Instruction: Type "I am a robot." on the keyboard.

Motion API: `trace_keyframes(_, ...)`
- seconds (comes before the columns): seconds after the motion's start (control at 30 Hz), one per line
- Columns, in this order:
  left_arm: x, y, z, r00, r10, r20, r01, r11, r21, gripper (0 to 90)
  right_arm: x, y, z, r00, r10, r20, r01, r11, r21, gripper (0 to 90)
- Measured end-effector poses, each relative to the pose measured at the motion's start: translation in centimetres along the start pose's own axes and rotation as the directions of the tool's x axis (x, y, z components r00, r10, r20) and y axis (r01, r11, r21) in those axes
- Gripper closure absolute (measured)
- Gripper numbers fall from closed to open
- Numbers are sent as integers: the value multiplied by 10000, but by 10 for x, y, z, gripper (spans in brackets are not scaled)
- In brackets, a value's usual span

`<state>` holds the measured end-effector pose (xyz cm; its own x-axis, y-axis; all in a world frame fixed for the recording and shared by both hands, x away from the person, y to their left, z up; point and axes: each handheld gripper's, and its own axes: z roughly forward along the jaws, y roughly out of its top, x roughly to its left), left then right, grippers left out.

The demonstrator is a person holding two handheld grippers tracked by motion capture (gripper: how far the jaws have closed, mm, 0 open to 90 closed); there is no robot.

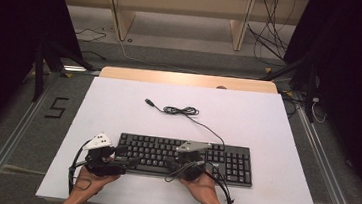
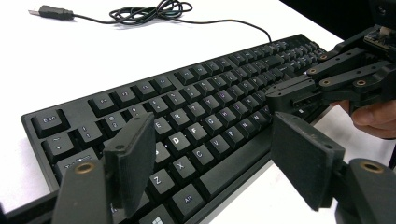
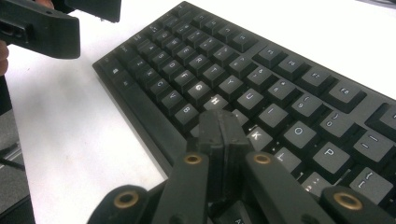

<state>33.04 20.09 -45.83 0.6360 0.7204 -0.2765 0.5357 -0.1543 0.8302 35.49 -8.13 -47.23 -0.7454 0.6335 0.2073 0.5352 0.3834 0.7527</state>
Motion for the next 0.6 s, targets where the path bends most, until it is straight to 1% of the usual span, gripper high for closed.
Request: trace_keyframes(0.6, -2, 0, -4, 10000, -39, 19, 39, 9997, -243, 292, -1, 0, 3, 10000, 4, 65, -4, 9999, 126, 900)
